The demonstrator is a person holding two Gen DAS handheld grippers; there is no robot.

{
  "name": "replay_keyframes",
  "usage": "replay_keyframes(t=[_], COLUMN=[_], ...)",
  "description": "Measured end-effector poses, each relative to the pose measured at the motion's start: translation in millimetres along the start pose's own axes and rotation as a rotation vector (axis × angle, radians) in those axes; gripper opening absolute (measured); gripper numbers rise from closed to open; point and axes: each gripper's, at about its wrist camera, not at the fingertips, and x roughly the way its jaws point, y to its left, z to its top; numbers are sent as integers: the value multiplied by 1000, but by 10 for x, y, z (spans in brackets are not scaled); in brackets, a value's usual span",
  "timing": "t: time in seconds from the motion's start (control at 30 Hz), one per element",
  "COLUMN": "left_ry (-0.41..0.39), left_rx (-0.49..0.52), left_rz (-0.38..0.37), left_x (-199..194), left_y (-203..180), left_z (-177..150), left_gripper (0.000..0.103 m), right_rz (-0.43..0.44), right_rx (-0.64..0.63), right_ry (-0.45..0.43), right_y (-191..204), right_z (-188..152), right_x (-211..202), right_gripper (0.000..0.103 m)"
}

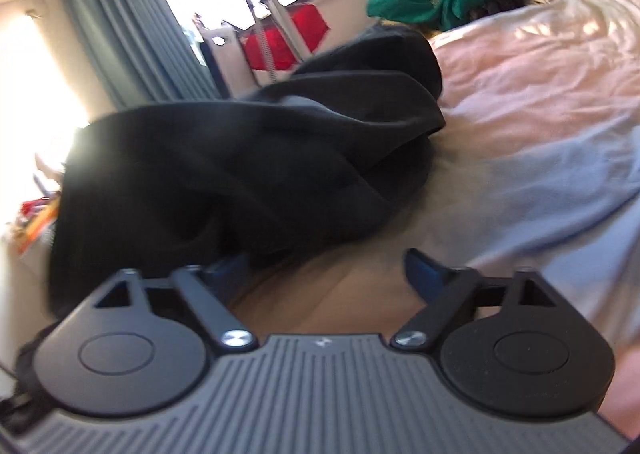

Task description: Fold clothes

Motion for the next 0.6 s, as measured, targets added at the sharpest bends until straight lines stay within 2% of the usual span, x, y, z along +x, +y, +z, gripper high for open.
replay_keyframes(t=[0.07, 0.2, 0.27, 0.3, 0.33, 0.37, 0.47, 0.6], left_ry=[3, 6, 8, 8, 9, 10, 35, 78], left_rx=[4, 30, 41, 46, 51, 54, 68, 94], left_rz=[-2, -5, -4, -4, -3, -3, 9, -1], left_x=[65, 152, 168, 175, 181, 186, 157, 76], left_y=[34, 5, -8, -13, -19, -26, -47, -90], left_z=[25, 79, 94, 100, 106, 113, 147, 230], left_gripper=[60, 60, 60, 60, 60, 60, 57, 47], right_rz=[0, 64, 77, 77, 73, 68, 66, 44], right_rx=[46, 151, 154, 148, 144, 147, 152, 54], right_ry=[-18, -45, -73, -92, -115, -138, -200, -287], right_y=[-69, -164, -151, -135, -118, -104, -54, 93], right_z=[45, 195, 270, 302, 325, 346, 401, 449], right_x=[223, 433, 433, 414, 375, 316, 59, -465], right_gripper=[73, 68, 49, 43, 28, 19, 13, 10])
